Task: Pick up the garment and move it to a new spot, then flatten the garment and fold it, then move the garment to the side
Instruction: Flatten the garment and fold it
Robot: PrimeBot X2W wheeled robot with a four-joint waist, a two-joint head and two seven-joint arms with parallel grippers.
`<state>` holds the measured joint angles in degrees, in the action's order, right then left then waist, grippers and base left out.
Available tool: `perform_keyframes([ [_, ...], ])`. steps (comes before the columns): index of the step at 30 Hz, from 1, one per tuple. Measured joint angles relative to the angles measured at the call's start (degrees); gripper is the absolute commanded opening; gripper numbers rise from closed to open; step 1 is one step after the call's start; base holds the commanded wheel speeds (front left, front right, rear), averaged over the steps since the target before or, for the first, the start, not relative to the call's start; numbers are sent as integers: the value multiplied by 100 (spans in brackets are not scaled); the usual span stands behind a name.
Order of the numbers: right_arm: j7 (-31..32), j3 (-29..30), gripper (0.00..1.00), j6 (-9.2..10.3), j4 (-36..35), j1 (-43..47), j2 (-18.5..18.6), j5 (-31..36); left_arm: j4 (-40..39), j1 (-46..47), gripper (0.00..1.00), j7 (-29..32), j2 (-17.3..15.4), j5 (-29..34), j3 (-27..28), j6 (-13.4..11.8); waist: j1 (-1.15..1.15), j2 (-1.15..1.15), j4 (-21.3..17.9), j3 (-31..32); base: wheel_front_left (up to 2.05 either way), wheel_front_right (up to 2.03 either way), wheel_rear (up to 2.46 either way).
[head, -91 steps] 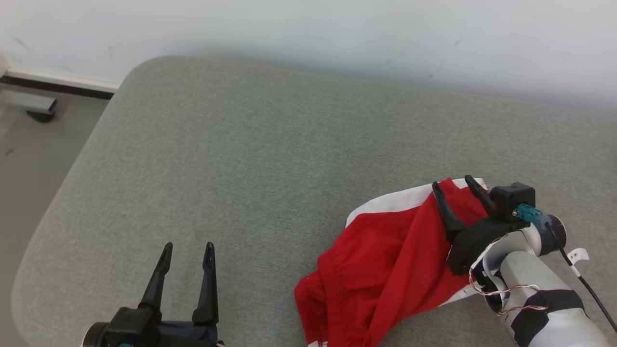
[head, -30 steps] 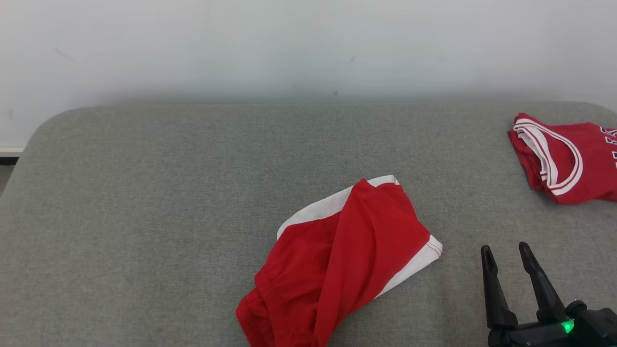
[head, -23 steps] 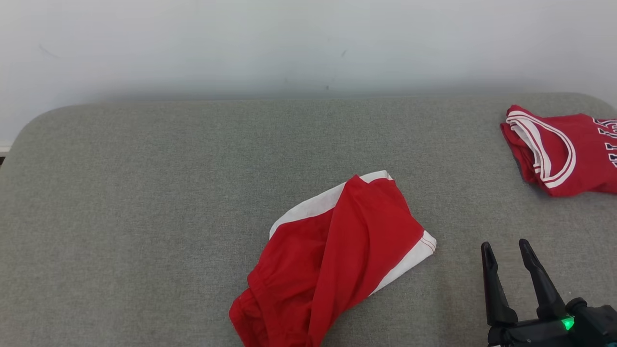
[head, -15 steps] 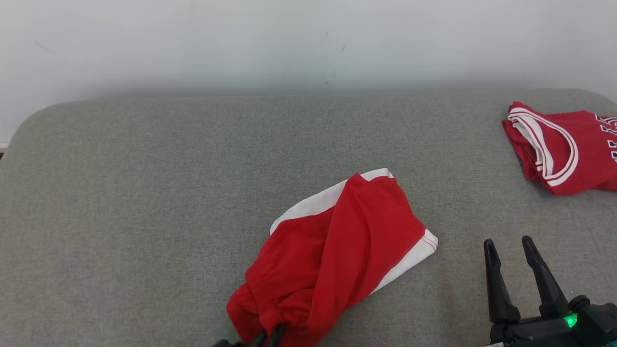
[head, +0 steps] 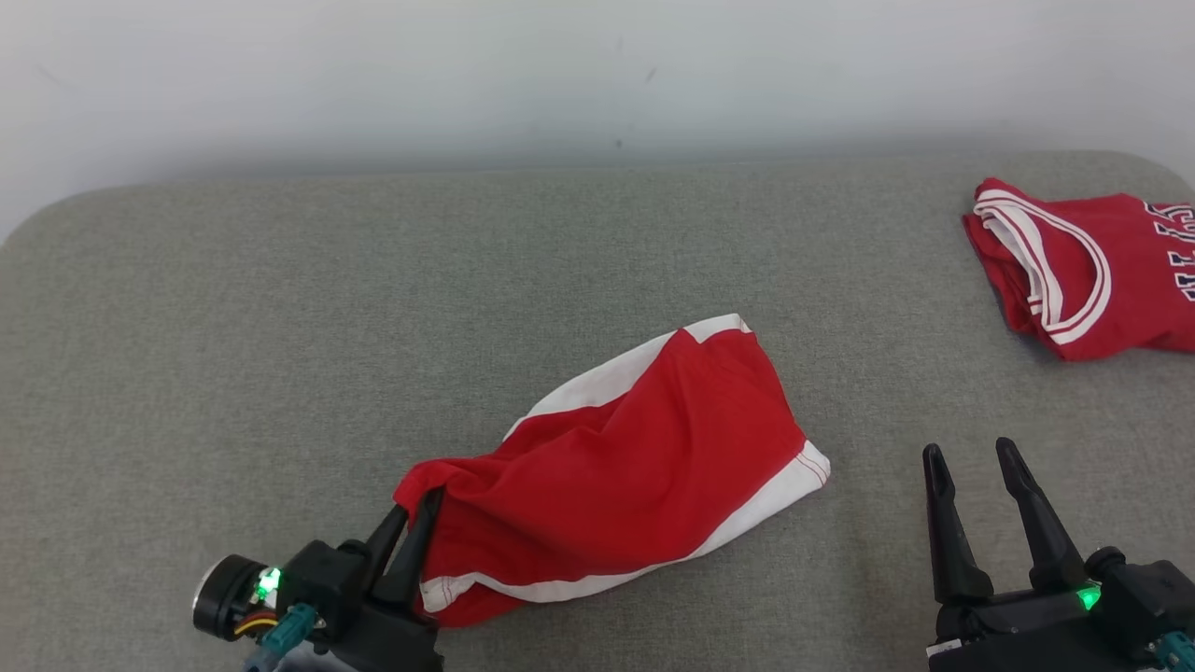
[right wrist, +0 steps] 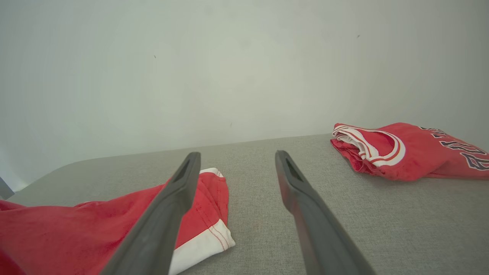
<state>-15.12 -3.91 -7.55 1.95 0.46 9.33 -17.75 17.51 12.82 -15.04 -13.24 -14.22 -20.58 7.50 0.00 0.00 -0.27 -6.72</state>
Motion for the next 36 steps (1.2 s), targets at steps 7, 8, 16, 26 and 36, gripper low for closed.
perform_keyframes([
  [7,0,49,100,0,158,-158,-22,-27,719,343,0,0,-108,-11,216,0,0,0,-245,-217,0,0,0],
  [8,0,56,100,0,171,-166,-25,-27,800,387,0,0,-108,-11,249,0,1,0,-271,-249,0,0,0],
  [16,0,98,100,0,265,-170,-79,-21,1134,483,100,-1,24,16,375,0,1,0,-302,-289,0,0,0],
  [26,0,182,100,0,252,-34,-85,-24,532,-136,100,-1,344,-16,444,0,0,0,100,-138,0,0,0],
  [36,0,187,100,0,267,17,-115,-29,-96,-739,100,0,483,33,609,-122,0,0,396,35,0,0,0],
])
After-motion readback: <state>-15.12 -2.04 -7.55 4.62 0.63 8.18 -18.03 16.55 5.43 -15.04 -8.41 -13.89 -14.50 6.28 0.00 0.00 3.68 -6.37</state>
